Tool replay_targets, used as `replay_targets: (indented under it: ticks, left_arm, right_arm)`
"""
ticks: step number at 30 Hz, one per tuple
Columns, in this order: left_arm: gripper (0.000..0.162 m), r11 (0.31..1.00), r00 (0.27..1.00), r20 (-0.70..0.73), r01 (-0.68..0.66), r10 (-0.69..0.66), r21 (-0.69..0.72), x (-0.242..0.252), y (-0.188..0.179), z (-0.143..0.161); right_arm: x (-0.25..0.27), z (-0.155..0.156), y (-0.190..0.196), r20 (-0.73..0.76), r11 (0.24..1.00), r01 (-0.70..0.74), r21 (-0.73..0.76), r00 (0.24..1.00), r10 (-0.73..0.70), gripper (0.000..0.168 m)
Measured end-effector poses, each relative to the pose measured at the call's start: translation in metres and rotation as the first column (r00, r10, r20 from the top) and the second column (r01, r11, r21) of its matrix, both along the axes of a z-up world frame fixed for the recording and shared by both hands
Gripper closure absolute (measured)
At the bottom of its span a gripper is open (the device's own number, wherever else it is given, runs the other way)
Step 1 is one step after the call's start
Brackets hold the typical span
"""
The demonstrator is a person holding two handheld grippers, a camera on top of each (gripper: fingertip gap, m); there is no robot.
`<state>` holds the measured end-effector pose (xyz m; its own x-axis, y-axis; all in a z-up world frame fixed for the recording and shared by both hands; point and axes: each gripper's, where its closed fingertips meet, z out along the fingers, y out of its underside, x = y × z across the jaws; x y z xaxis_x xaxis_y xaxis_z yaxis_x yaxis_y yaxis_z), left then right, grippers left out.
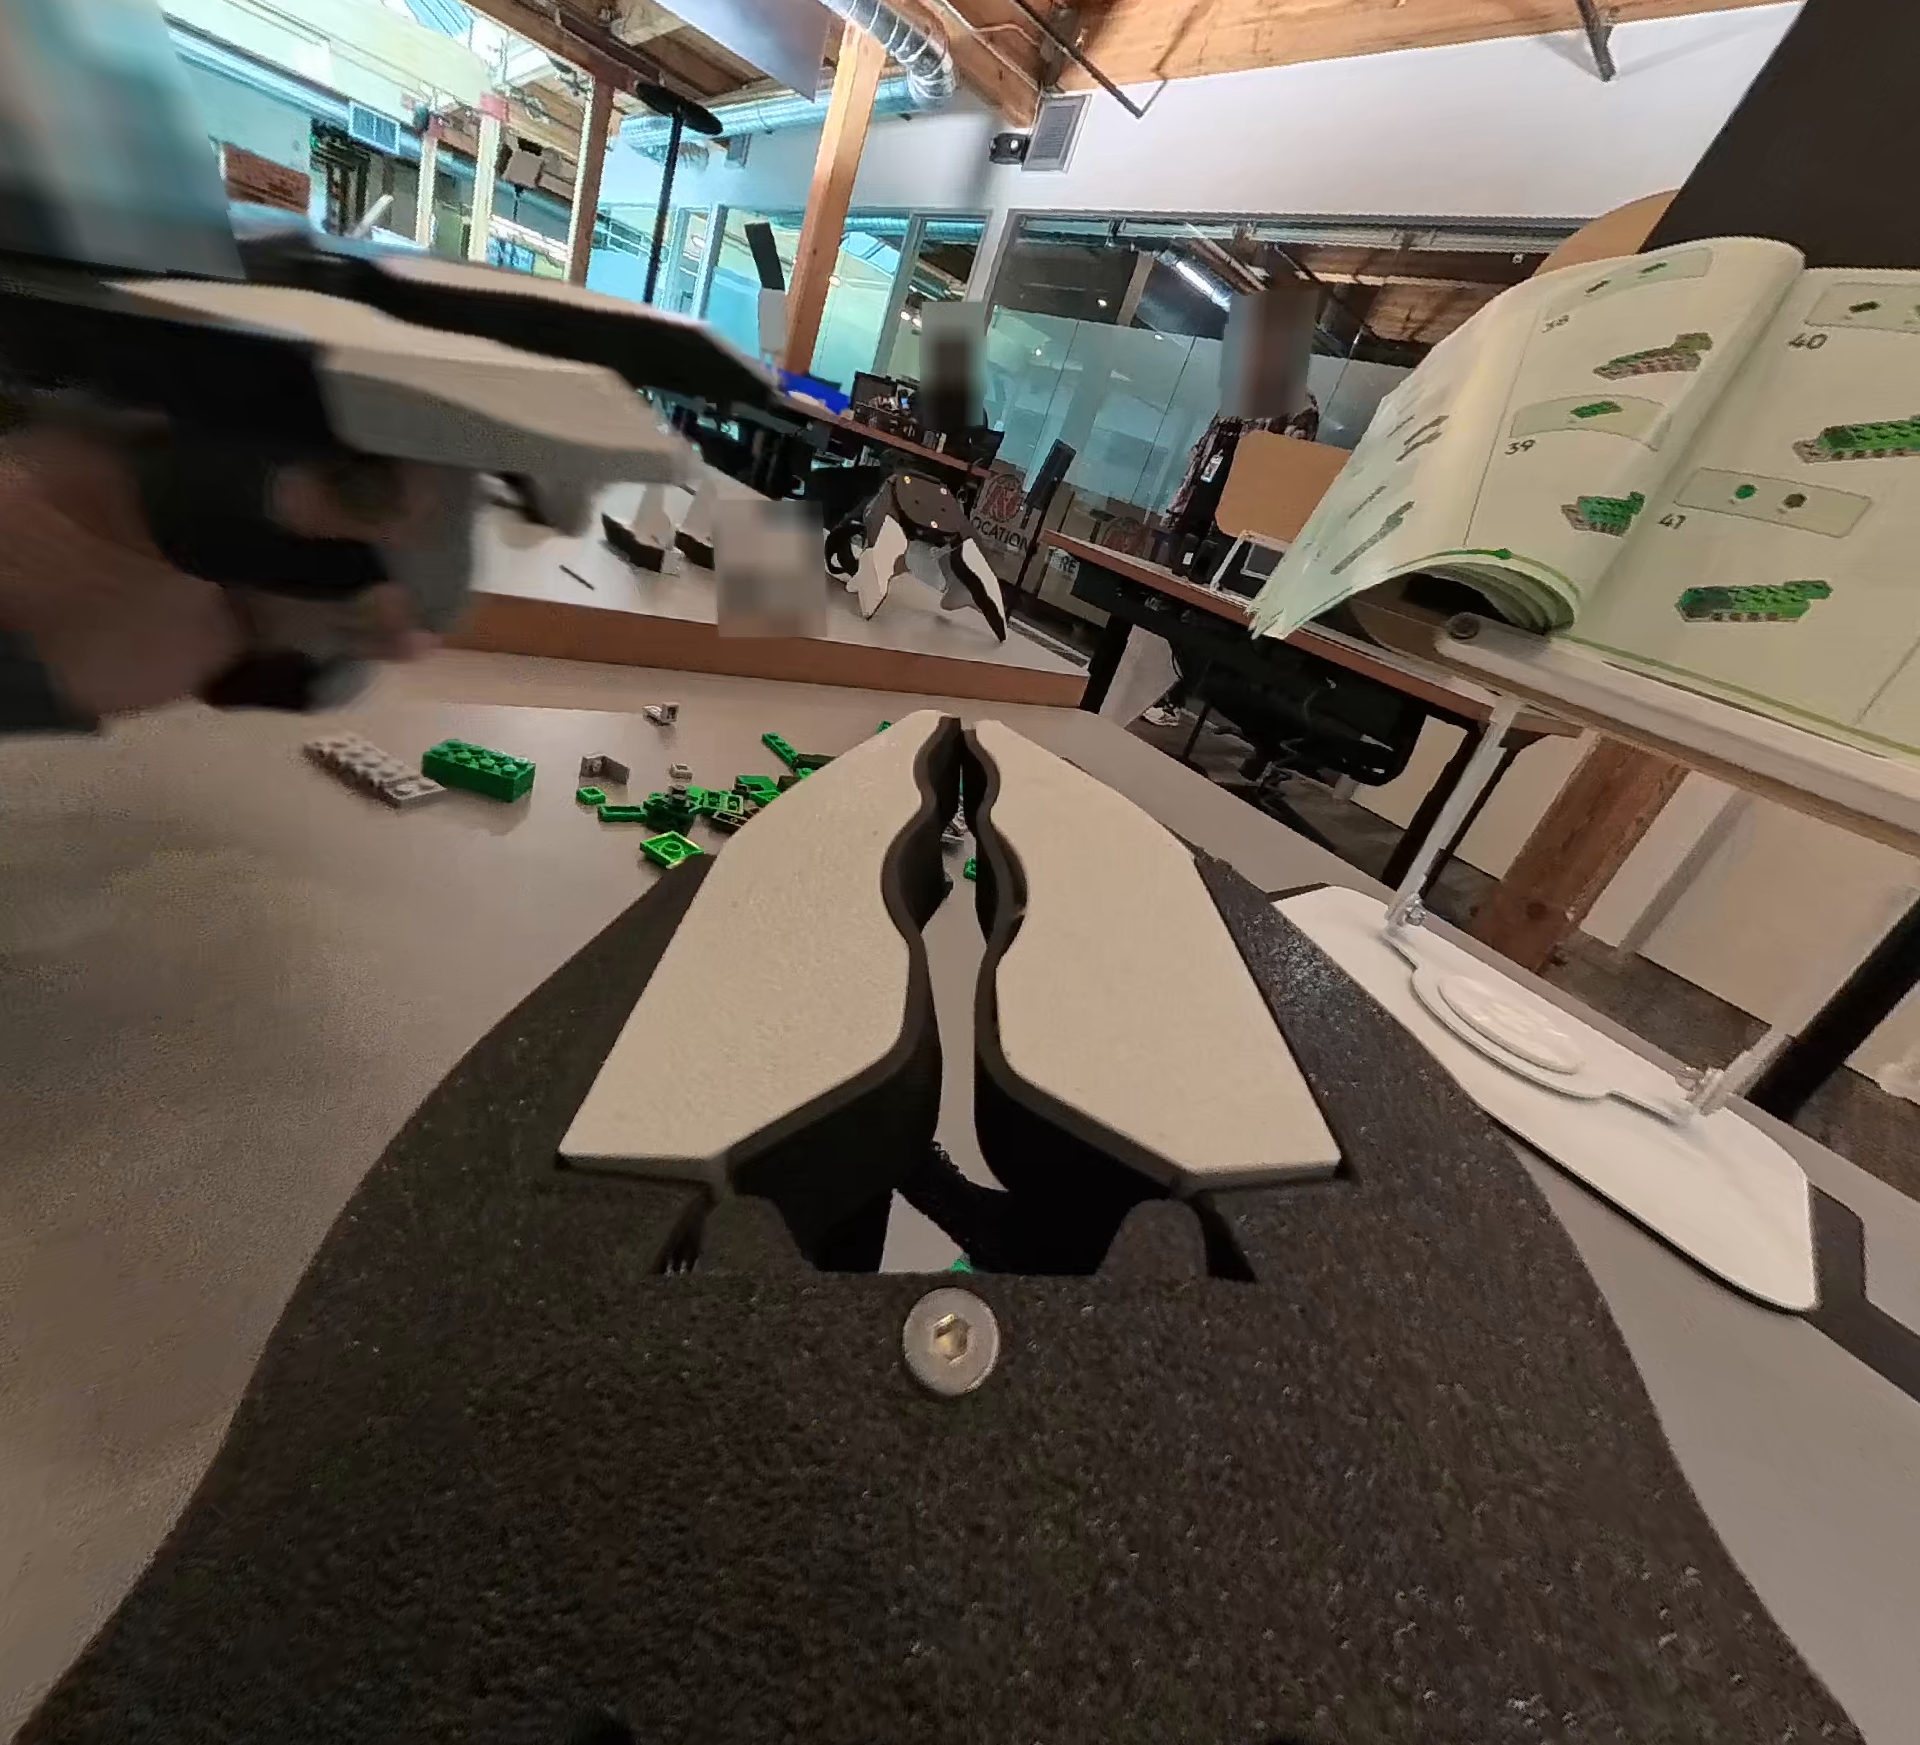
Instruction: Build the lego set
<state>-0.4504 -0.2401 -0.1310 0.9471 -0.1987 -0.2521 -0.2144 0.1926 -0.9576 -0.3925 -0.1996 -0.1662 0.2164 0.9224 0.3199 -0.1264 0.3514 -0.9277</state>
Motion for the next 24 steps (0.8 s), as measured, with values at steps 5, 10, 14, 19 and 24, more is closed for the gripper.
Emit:
replay_targets:
  ticks: [5, 10, 14, 19, 24]
  left_arm:
    - [0.122, 0.876, 0.986, -0.16, -0.034, -0.05, -0.481, -0.054, -0.071, -0.067]
    - [0.122, 0.639, 0.97, -0.229, -0.123, -0.086, -0.759, -0.096, -0.1, -0.118]
    - [0.121, 0.499, 0.982, -0.137, -0.056, -0.128, -0.865, -0.097, -0.108, -0.15]
    - [0.147, 0.51, 0.987, -0.148, -0.097, -0.061, -0.855, -0.101, -0.107, -0.152]
    - [0.153, 0.615, 0.99, -0.138, -0.117, 0.012, -0.78, -0.071, -0.097, -0.129]
  right_arm:
    - [0.001, 0.002, 0.005, -0.019, 0.999, 0.005, -0.036, 1.0, -0.006, 0.168]
    - [0.001, 0.001, 0.005, -0.017, 0.999, 0.004, -0.04, 1.0, -0.004, 0.168]
    - [0.0, 0.001, 0.002, -0.011, 1.0, 0.003, -0.021, 1.0, -0.003, 0.168]
    - [0.0, 0.001, 0.002, -0.01, 1.0, 0.004, -0.02, 1.0, -0.004, 0.168]
    - [0.001, 0.002, 0.001, -0.015, 1.0, 0.008, -0.008, 1.0, -0.008, 0.168]
